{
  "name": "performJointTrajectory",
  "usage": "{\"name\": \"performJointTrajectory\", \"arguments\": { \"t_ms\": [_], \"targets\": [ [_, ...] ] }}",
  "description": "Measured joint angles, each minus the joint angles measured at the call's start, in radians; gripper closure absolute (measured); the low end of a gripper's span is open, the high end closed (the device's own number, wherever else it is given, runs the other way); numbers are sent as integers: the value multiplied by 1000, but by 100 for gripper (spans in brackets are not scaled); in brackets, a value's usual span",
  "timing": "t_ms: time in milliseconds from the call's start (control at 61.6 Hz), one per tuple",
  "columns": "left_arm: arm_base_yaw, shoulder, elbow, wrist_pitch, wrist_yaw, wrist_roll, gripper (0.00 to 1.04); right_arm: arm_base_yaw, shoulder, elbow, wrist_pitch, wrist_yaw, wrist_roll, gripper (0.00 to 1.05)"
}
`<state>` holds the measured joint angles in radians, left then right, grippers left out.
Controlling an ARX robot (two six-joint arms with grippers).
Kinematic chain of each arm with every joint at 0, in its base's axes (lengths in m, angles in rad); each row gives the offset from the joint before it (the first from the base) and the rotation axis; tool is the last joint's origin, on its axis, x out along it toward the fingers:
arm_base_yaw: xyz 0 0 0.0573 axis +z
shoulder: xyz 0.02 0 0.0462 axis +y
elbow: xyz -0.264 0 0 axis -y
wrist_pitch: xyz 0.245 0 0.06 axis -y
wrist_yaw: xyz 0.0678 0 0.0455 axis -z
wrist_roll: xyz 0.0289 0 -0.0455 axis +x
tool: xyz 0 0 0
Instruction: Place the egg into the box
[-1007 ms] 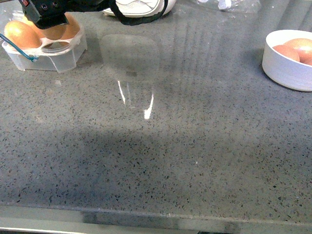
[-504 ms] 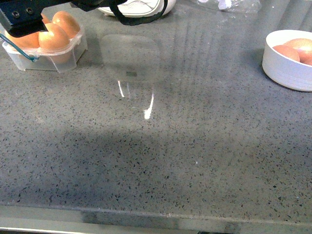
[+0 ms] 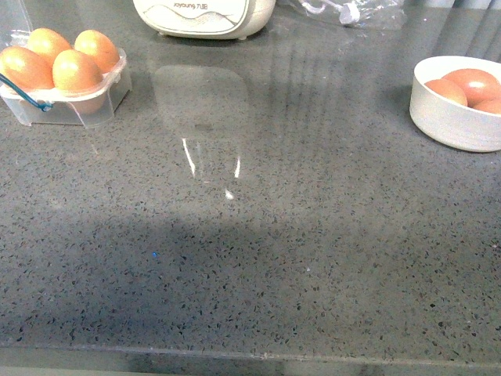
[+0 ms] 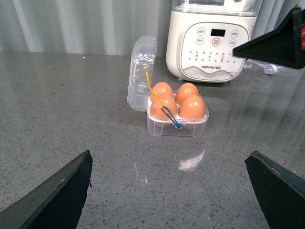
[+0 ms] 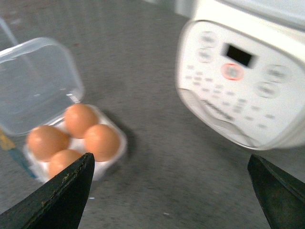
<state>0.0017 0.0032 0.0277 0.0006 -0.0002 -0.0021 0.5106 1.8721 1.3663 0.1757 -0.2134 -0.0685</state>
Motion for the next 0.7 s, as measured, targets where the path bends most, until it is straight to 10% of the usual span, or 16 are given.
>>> {"name": "performJointTrajectory", "arguments": {
  "t_ms": [390,698],
  "targets": [
    [0,0,0,0,0,0,7,-183,-497,-510,246,284,14,7],
    [0,0,0,0,0,0,7,-133,-864,-768,235,352,-77,9]
  ]
}}
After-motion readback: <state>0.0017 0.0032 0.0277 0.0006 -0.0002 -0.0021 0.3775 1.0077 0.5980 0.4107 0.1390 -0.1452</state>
